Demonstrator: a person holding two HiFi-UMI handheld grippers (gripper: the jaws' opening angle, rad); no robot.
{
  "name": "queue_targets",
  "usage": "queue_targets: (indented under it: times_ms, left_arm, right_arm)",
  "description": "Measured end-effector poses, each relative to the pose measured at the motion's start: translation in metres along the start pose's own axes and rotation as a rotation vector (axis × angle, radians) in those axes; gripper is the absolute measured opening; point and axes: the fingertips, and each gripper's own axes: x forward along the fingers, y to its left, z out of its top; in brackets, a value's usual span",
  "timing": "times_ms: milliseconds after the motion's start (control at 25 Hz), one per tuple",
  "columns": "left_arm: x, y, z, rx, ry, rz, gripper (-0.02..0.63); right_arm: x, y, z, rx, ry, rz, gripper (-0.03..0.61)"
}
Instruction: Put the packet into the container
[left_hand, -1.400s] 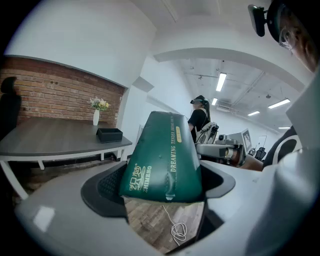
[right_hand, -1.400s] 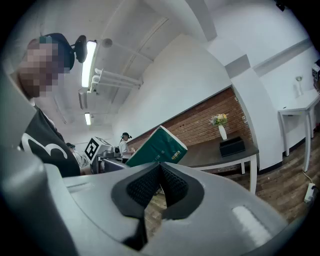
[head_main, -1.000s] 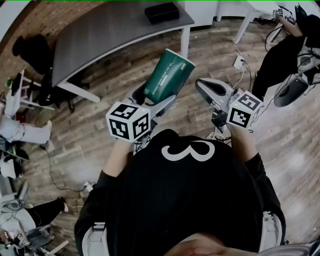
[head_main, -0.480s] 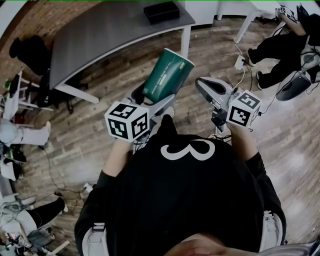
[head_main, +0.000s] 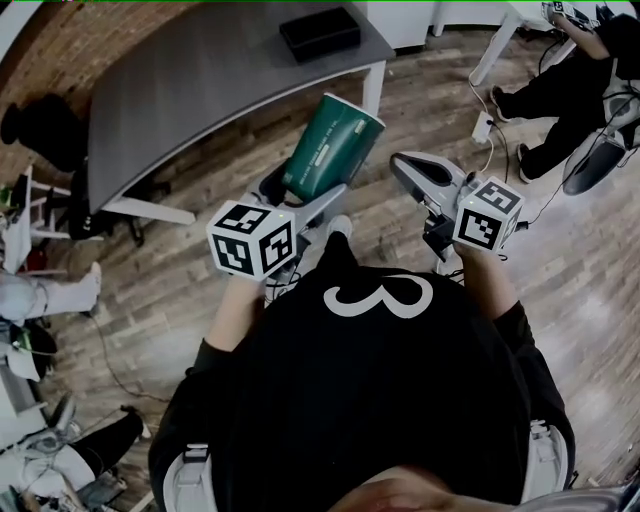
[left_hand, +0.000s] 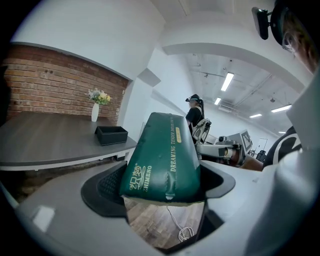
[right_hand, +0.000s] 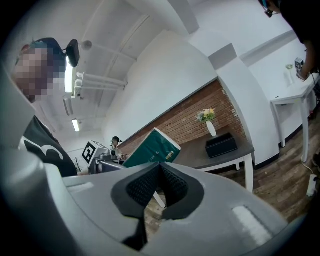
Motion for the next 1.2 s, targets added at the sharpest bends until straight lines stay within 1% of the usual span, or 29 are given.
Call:
queue_targets:
  times_ms: [320,560,720,840,1000,1120,1200]
  left_arm:
    - [0.071,0.076,0.038,-0.012,0.068,-0.034,0.45]
    - [0.109,0.135,0.078,0.03,0.1,-0.065,0.449]
    - [0.134,0.171,0.1,0.048,0.108,-0.072,0.449]
    - [0.145,0.189,0.115,0.078,0.104,-0.077,0.449]
    - [0.158,0.196,0.127,0.151,0.092,-0.089,0.449]
    - [0.165,0.203,0.133,0.201,0.089,-0.081,0.449]
    - [0.17,0.209,0.14,0.218,0.089,-0.071,0.449]
  right_arm:
    - [0.06,-0.088,0.034,0.065,-0.002,-0.05,0.002]
    - [0.118,-0.14,0.063,0.104,-0.006,-0.074,0.002]
    - [0.143,-0.169,0.076,0.126,-0.023,-0.103,0.002]
    - [0.154,-0.182,0.083,0.134,-0.027,-0.121,0.002]
    - [0.158,-0.19,0.081,0.134,-0.034,-0.127,0.002]
    - [0.159,-0.195,0.081,0.131,-0.028,-0.129,0.002]
    - [0.162,-0.2,0.086,0.133,-0.029,-0.128,0.002]
